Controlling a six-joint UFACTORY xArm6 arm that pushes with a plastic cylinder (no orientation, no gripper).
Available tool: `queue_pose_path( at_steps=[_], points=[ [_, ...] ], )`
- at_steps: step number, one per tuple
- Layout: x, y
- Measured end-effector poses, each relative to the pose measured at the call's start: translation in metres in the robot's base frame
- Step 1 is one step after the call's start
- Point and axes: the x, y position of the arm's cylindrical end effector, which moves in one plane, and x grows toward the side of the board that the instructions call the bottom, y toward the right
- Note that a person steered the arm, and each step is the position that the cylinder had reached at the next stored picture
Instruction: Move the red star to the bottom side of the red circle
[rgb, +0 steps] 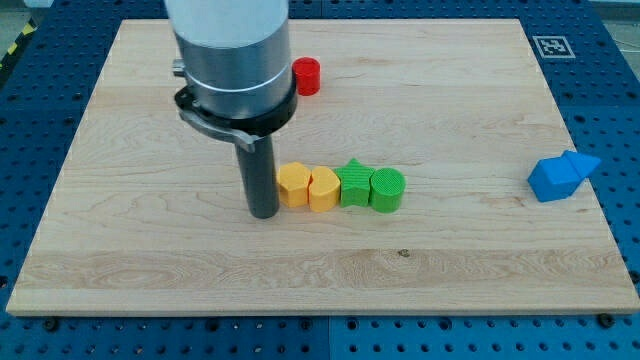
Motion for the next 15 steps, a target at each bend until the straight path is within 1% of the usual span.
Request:
queue_pose_path(
  at_steps=[2, 3, 4, 5, 6, 7, 8, 9, 10, 11, 12, 13, 15],
  points=[
    [0.0, -0.083],
    [-0.001, -0.093],
    [-0.033, -0.152],
    [-0.084, -0.21],
    [-0.13, -0.218],
    [-0.165, -0.216],
    [-0.188, -0.215],
    [-0.222, -0.215],
    [-0.225, -0.161],
    [-0.238, -0.116],
    [-0.237, -0.08],
    [-0.205, -0.044],
    [-0.155, 0.026]
  ],
)
